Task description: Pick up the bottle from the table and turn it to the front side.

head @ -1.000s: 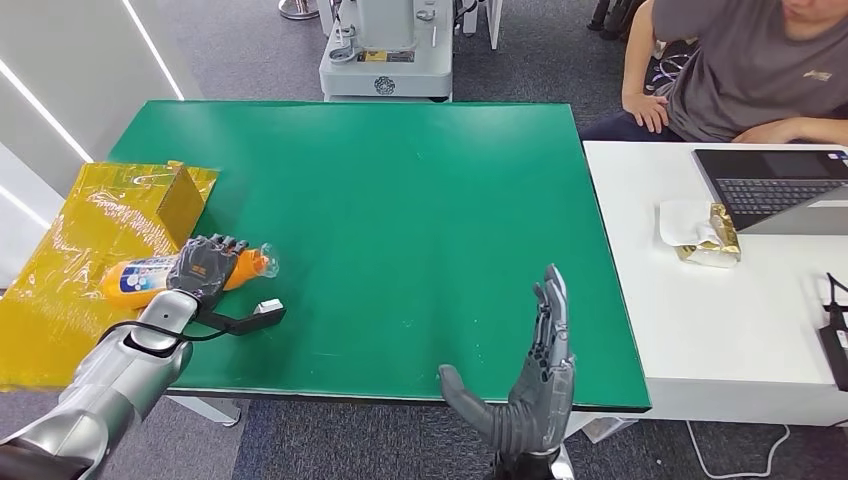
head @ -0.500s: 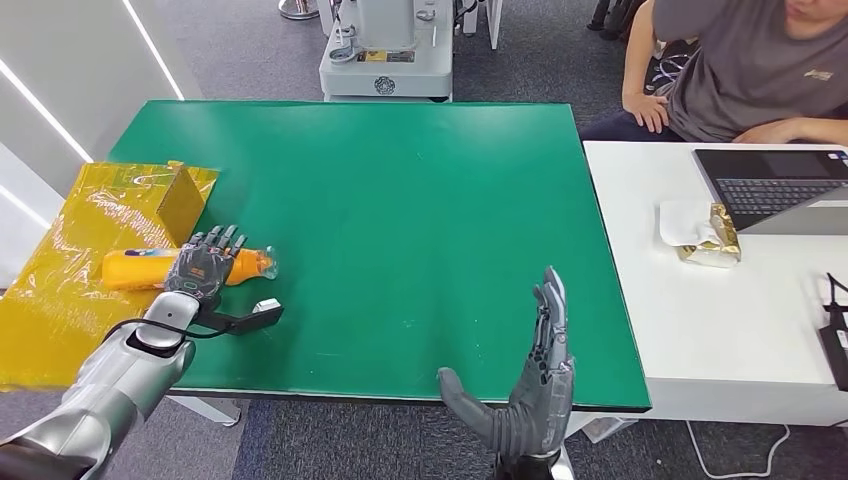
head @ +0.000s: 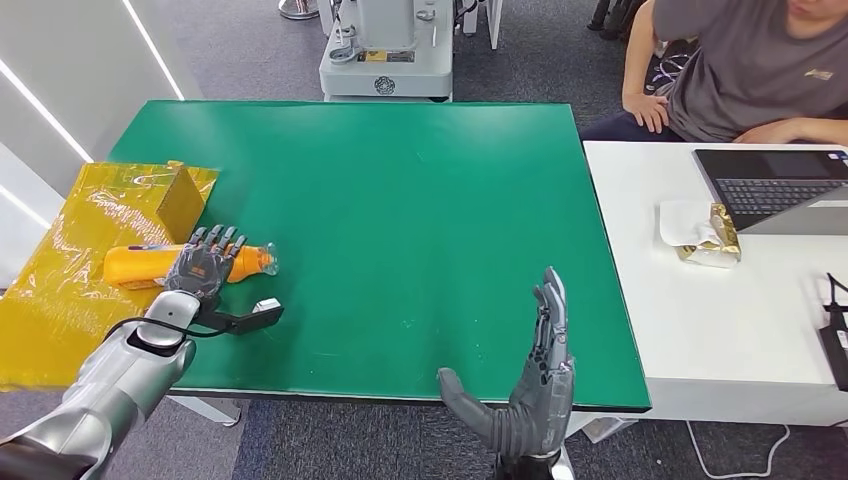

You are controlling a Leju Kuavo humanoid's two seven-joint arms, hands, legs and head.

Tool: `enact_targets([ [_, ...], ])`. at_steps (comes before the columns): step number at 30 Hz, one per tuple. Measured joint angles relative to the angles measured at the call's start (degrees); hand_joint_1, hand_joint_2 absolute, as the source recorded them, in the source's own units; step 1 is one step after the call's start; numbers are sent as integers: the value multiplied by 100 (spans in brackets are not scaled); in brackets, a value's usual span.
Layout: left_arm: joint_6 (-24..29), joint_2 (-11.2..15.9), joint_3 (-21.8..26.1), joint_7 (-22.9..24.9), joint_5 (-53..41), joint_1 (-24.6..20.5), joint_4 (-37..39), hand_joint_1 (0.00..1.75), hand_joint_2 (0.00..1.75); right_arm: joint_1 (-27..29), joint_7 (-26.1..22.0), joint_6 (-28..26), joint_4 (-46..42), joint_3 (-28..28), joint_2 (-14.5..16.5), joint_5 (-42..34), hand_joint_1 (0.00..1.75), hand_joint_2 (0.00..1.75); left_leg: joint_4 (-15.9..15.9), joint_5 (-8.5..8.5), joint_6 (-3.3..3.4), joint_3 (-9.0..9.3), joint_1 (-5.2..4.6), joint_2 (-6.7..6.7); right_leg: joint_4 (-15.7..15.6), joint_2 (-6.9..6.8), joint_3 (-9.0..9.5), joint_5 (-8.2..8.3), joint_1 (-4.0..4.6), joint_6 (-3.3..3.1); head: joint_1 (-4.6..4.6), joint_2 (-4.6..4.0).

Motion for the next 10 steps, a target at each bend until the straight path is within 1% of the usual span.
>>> enact_targets([
  [2, 81, 1, 13, 31, 13, -8, 0, 0, 175, 0, 0, 0, 0, -1, -1, 0, 0, 175, 0, 0, 0, 0, 0, 0, 0, 0, 0, 0, 0, 0, 0, 0],
  [3, 224, 2, 39, 52, 42, -9, 0, 0, 175, 1, 0, 0, 0, -1, -1, -1, 0, 175, 0, 0, 0, 0, 0, 0, 0, 0, 0, 0, 0, 0, 0, 0],
  [4, 471, 1, 91, 67, 104, -6, 0, 0, 175, 1, 0, 0, 0, -1, -2, -4, 0, 175, 0, 0, 0, -1, 0, 0, 0, 0, 0, 0, 0, 0, 0, 0],
  [7, 1471, -3, 379, -16, 402, 29, -45, 0, 175, 0, 0, 1, 4, 2, -2, -27, 0, 175, 0, 0, 0, 0, 0, 0, 0, 0, 1, 0, 0, 0, -1, 0],
  [8, 1690, -3, 530, -113, 467, 80, -154, 0, 175, -3, 0, 0, 9, 4, -3, -51, 0, 175, 0, 0, 0, 0, -1, 1, 0, 1, 0, 0, 0, 0, -1, 0],
  [10, 1874, -4, 797, -304, 502, 203, -412, 0, 175, -9, 0, 0, 19, 10, -4, -96, 0, 175, 0, 0, 0, 1, -1, 3, 0, 1, 0, 0, 0, 0, -1, 0],
])
